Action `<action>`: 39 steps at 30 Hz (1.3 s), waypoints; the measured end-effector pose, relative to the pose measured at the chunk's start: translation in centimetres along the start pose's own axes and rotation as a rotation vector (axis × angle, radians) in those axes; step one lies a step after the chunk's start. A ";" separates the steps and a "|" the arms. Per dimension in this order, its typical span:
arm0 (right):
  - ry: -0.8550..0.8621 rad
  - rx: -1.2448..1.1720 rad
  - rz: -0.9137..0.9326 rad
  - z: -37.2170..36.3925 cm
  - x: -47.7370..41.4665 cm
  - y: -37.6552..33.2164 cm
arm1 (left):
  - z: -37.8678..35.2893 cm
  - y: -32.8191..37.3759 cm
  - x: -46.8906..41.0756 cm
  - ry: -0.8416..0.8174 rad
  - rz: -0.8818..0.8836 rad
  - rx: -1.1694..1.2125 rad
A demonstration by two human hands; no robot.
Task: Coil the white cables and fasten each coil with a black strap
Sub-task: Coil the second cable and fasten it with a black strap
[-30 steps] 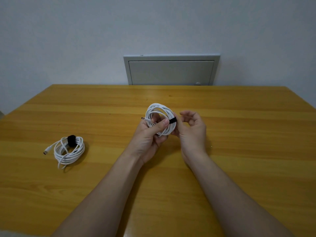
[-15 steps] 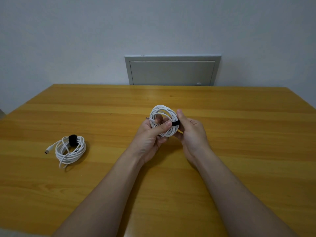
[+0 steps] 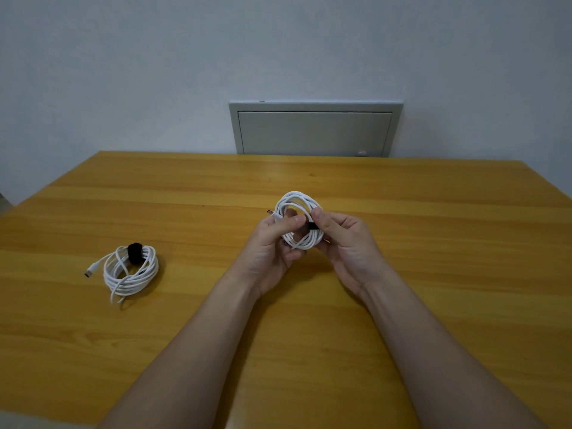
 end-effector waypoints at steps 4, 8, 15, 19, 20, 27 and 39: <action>-0.081 -0.028 -0.054 -0.1 -0.1 0.3 | 0.7 -0.5 -0.2 0.052 0.111 0.074; -0.191 -0.088 -0.125 -0.7 0.2 0.4 | 0.9 -0.9 -0.3 0.080 0.164 0.041; -0.052 0.250 0.013 0.5 -0.5 0.9 | 1.8 -1.6 -0.8 0.163 0.168 -0.069; 0.040 0.284 0.044 1.4 -0.4 0.4 | 3.1 -1.8 -1.1 0.251 0.158 -0.088; 0.035 0.250 0.029 1.5 -0.3 0.4 | 3.2 -1.7 -1.1 0.254 0.157 -0.088; 0.087 0.314 0.161 1.1 -0.3 -0.6 | 3.2 -1.4 -0.9 0.249 0.134 -0.090; 0.209 0.546 0.134 1.8 -0.3 0.7 | 3.2 0.0 -0.5 0.392 -0.086 -0.377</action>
Point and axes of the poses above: each hand's wrist, its own x-axis away from the middle knuckle, its own z-axis out of the back of the hand, y = z × x, the point moved 6 cm from there along -x, towards the middle knuckle, and after that the axes turned 7 degrees about -x, right-handed, at the moved point
